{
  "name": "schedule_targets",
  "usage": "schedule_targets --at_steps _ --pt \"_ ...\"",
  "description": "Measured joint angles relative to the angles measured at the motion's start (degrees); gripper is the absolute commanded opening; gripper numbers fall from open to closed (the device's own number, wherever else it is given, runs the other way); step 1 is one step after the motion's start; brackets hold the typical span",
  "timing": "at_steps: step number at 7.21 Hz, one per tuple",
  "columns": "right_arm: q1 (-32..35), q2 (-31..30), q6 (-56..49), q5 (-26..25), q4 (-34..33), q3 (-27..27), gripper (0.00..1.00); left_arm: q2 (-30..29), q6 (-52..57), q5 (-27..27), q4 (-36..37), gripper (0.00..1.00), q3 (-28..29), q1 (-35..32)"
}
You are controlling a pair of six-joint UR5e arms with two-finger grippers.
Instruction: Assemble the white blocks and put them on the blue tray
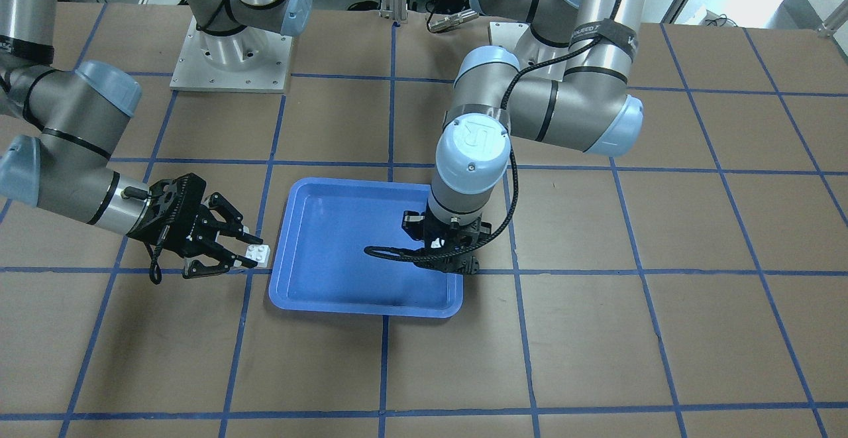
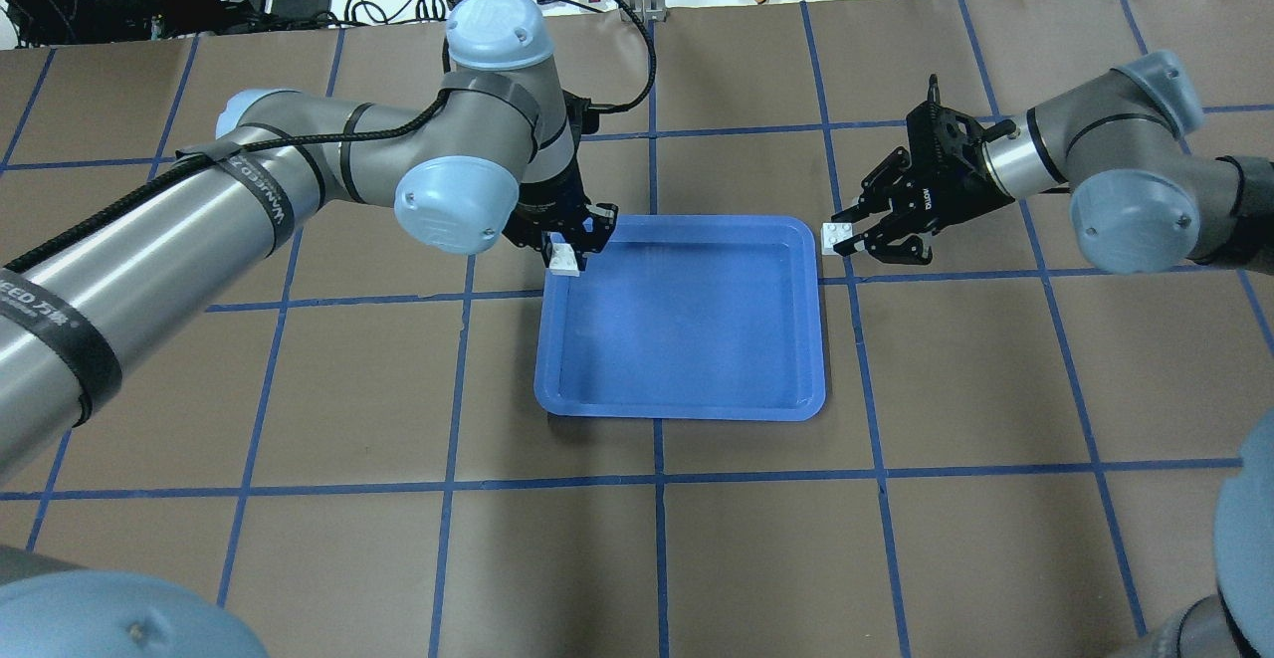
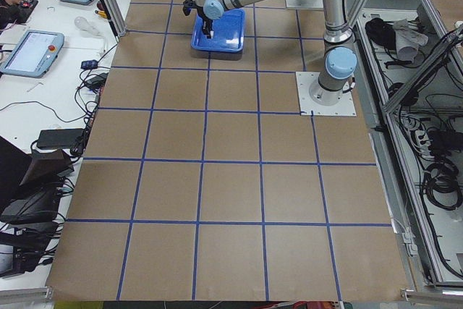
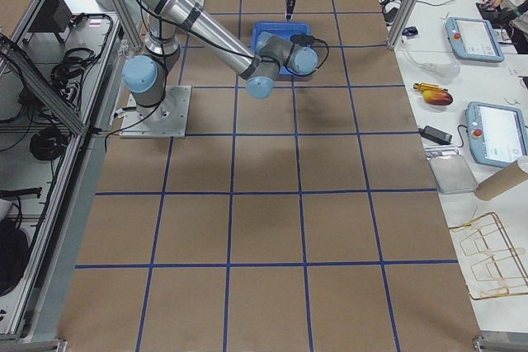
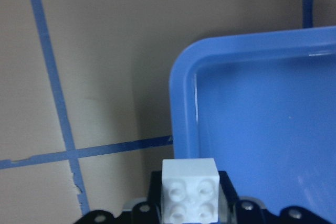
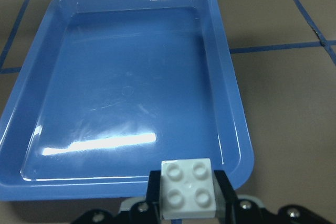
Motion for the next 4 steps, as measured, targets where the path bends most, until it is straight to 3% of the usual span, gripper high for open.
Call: schedule_targets --at_steps 4 --pt "1.2 0.4 0.2 0.1 -0.6 0.3 0.07 -3.1 -5.5 -1.1 1.9 0.0 -0.1 -6.7"
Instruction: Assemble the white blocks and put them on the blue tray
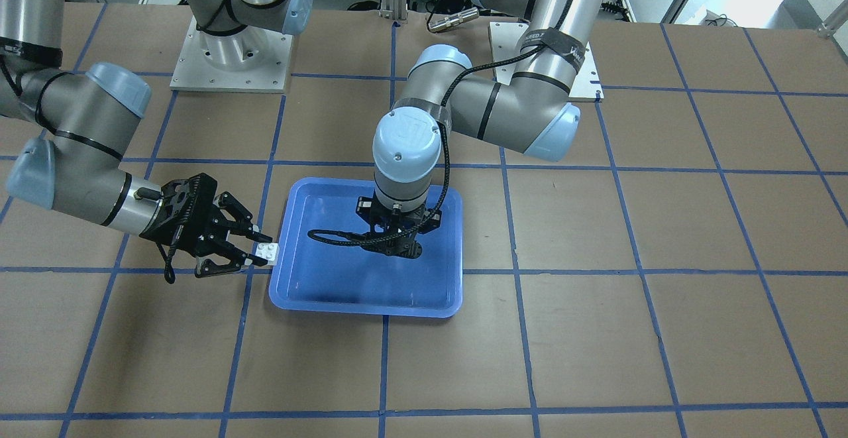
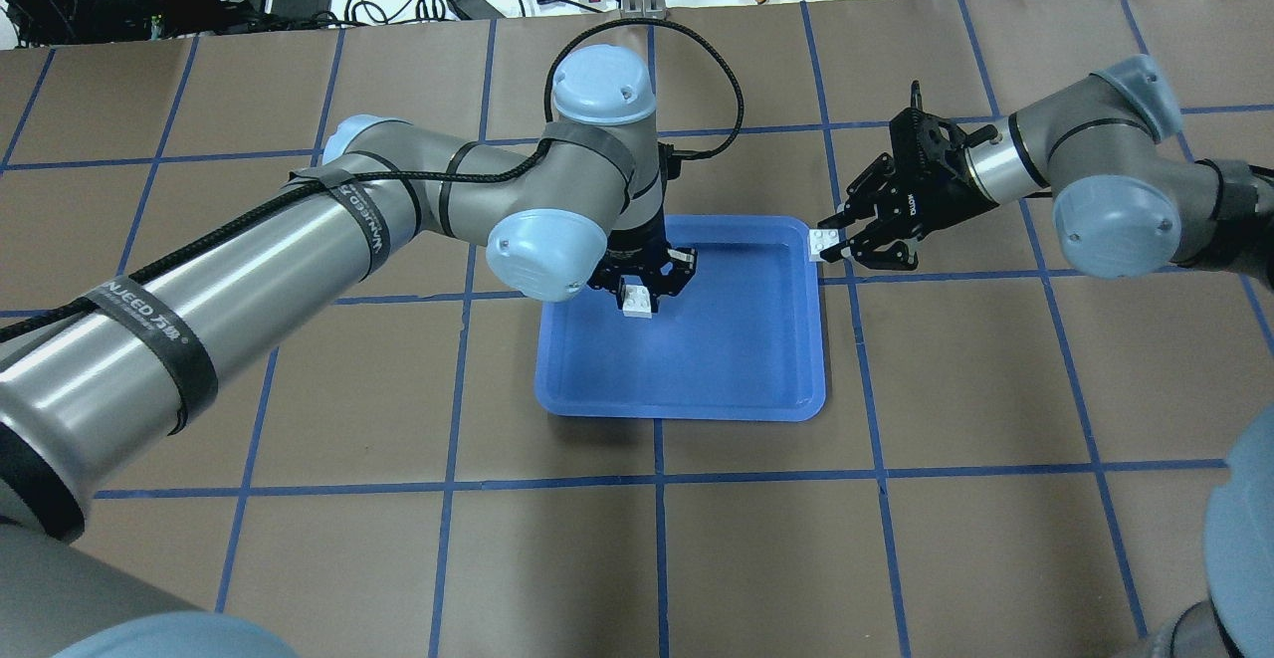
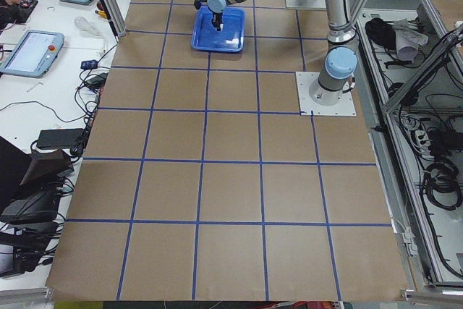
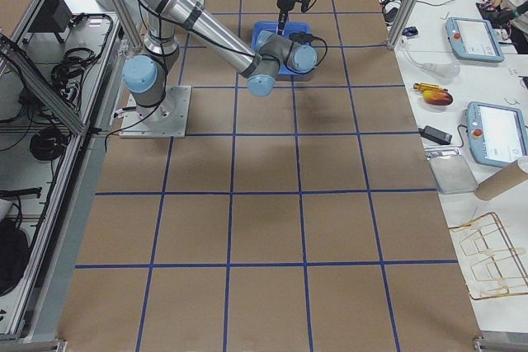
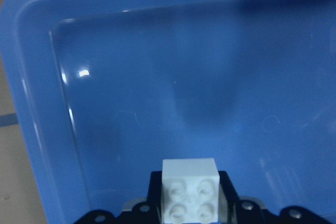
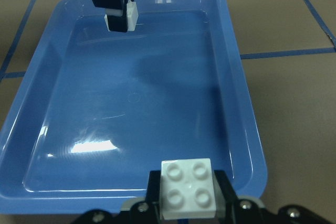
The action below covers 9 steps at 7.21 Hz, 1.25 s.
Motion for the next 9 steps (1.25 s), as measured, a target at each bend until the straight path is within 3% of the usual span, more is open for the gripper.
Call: schedule_targets --at_steps 3,5,6,8,9 --pt "0.3 0.3 -0.1 0.0 -0.3 0.1 0.07 -3.2 -0.9 -2.3 3.3 0.0 0.0 -1.5" --pt "1.9 0.9 -0.1 0.3 -0.5 0.3 0.07 -4.4 -1.0 -3.5 4.1 0.06 -0.1 -1.6" --pt "3.0 1.1 0.0 0.3 -1.2 0.7 0.07 -4.8 -1.1 -4.1 4.2 0.24 -0.1 -1.6" --pt "4.2 1.0 2.1 0.7 -6.7 4.7 0.07 -5.1 -2.1 -4.4 4.1 0.71 -0.1 -1.6" --pt "4.6 0.9 5.0 1.4 -10.8 7.1 0.07 -5.1 -2.6 -4.5 4.1 0.83 -0.1 -1.6"
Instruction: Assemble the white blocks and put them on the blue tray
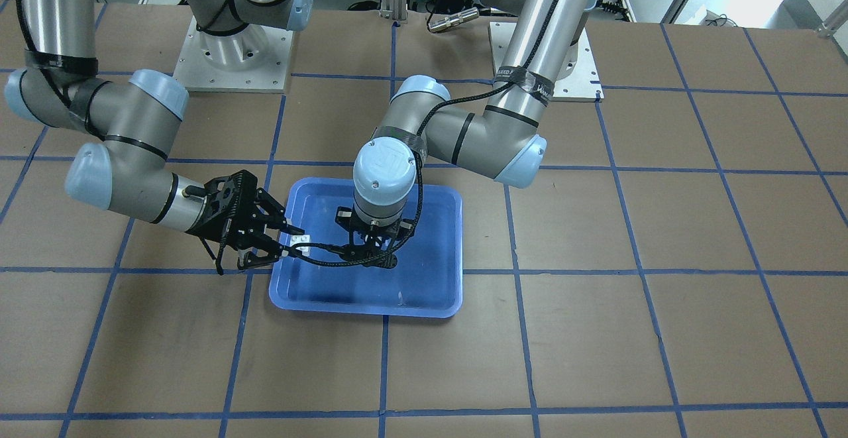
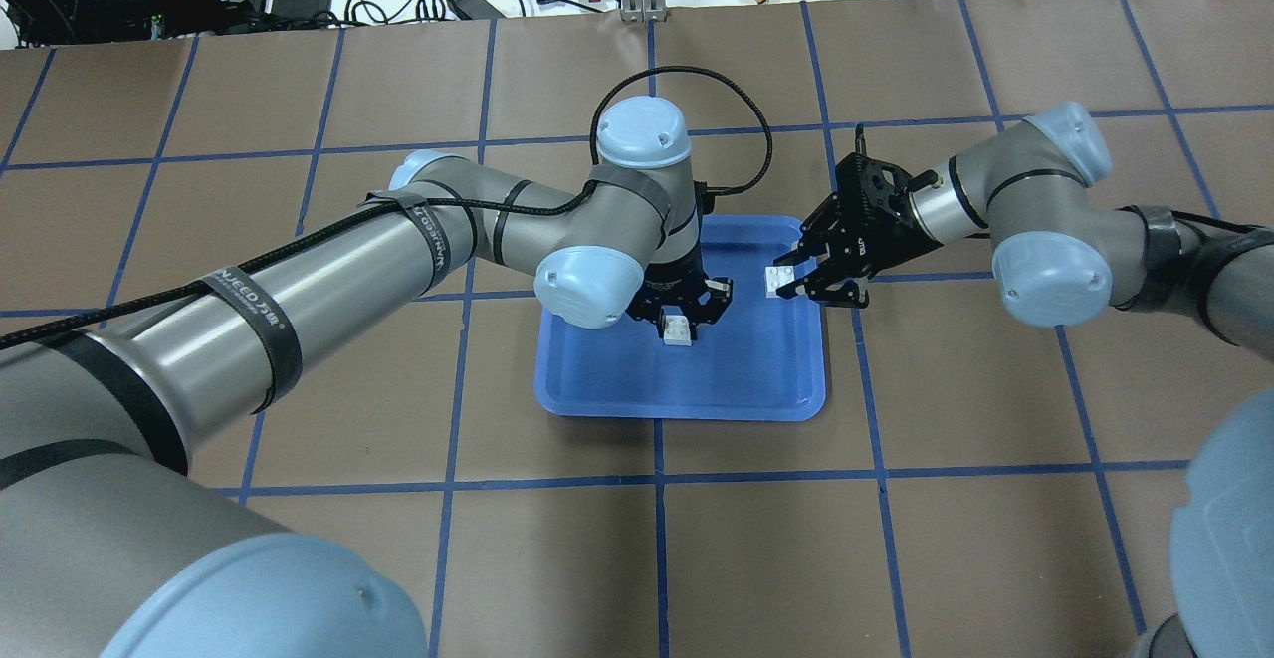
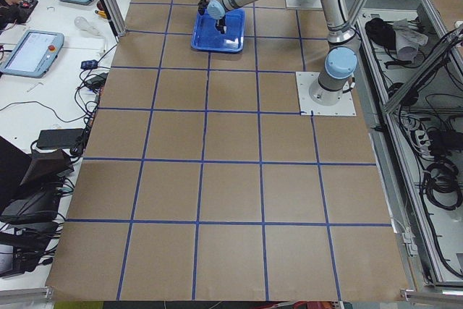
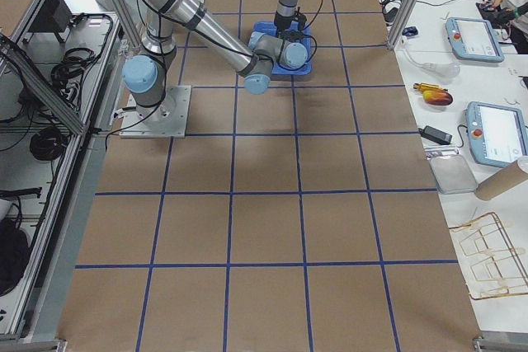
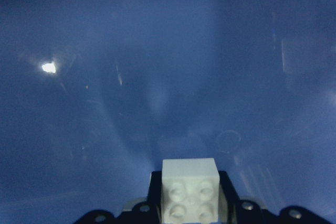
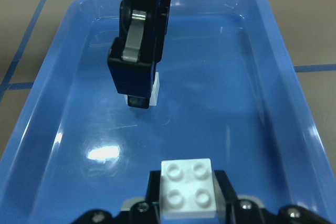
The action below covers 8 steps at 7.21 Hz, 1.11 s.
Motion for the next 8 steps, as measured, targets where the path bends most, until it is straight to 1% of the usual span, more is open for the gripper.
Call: schedule_targets --at_steps 2,3,5,6,8 --pt "1.0 -0.2 3.7 0.7 -6.1 4.5 0.07 0.0 -1.4 0.0 0.1 0.89 0.0 0.0" --pt "1.6 -0.3 5.9 0.7 -9.3 6.4 0.07 0.1 -1.7 0.0 0.2 0.95 0.0 0.0" --pt "3.1 -0.1 8.8 0.8 -14.9 9.2 0.07 1.4 -1.6 0.3 -0.1 1.0 0.1 0.1" --pt "4.1 0.0 9.3 0.8 -16.3 9.7 0.07 2.5 -1.3 0.7 -0.5 1.0 0.2 0.5" --pt "5.3 0.2 10.2 1.3 -17.6 9.9 0.07 5.2 1.2 1.3 -2.7 1.0 0.5 4.1"
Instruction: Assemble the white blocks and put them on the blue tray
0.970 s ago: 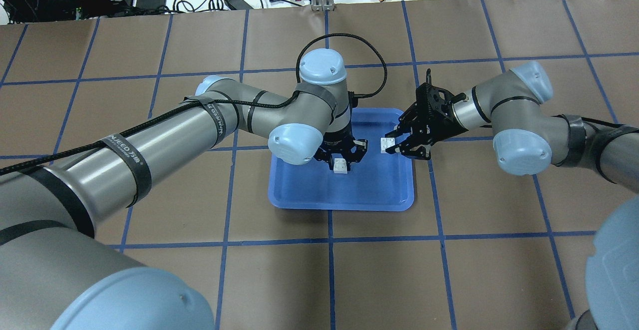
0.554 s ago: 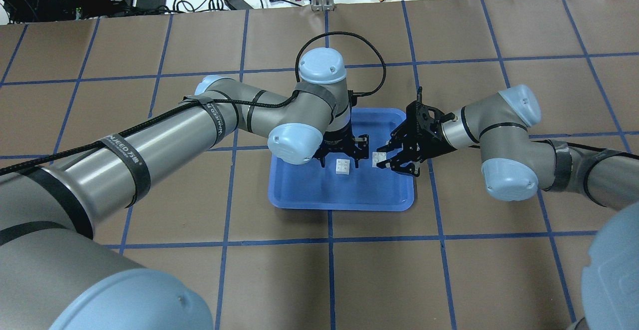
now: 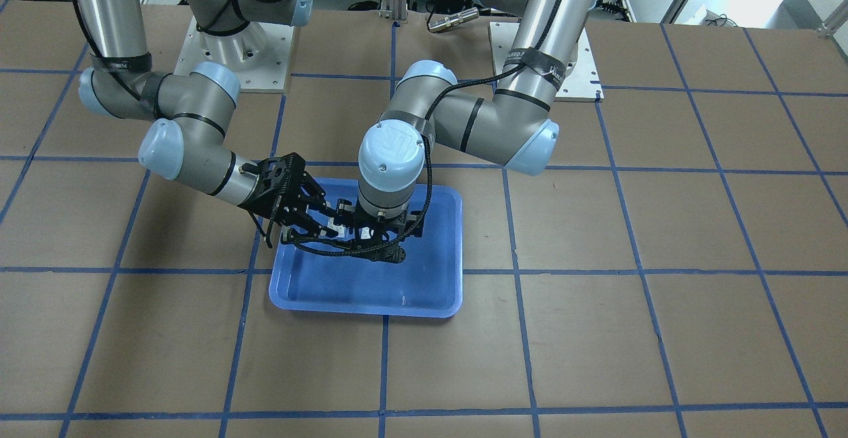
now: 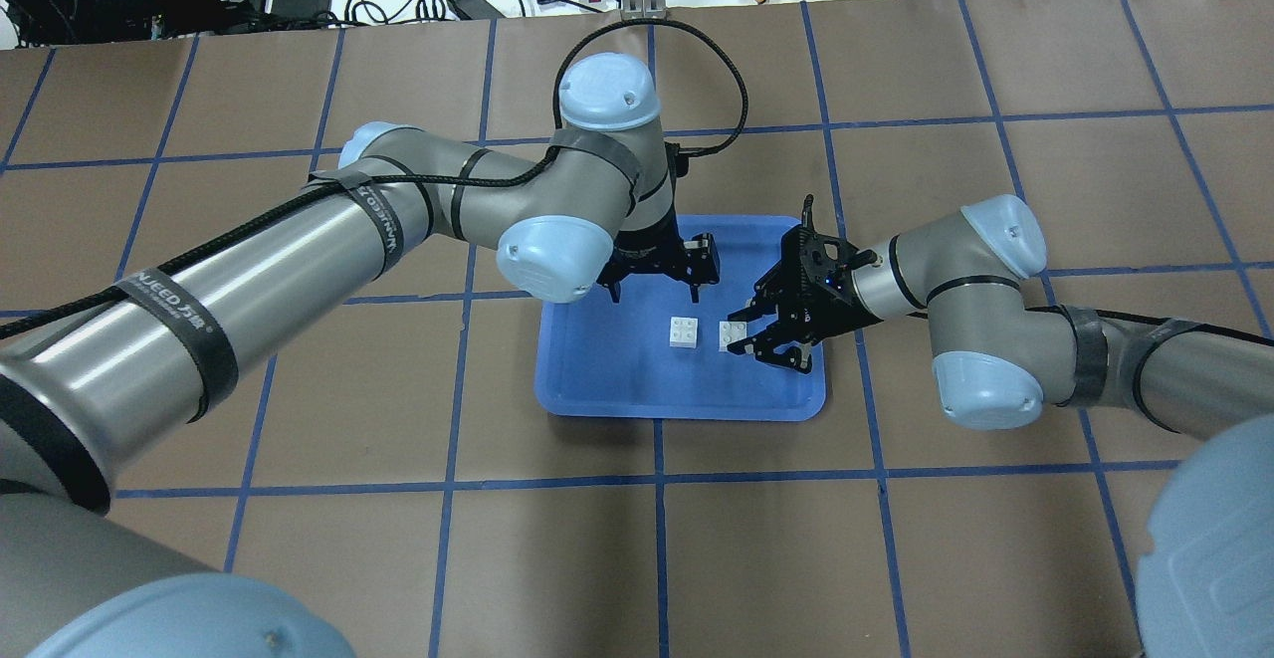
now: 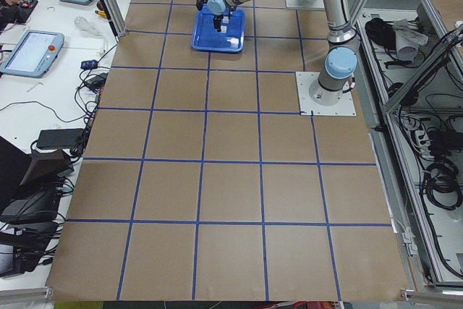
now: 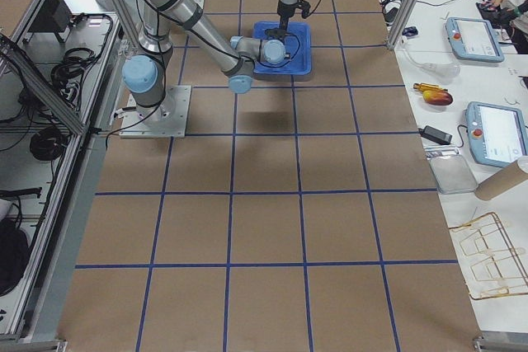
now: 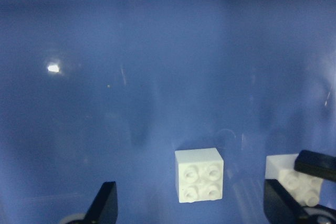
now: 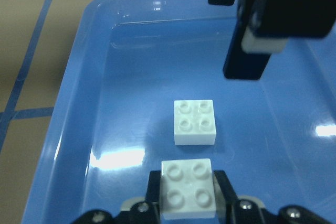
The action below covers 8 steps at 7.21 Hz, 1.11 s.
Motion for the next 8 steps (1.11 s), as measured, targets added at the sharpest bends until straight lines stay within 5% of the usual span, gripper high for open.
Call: schedule_targets --at_steps 8 --pt "0.6 1.6 2.7 1.7 -1.4 -1.3 0.07 14.5 10.1 7.6 -13.5 1.0 1.8 14.0"
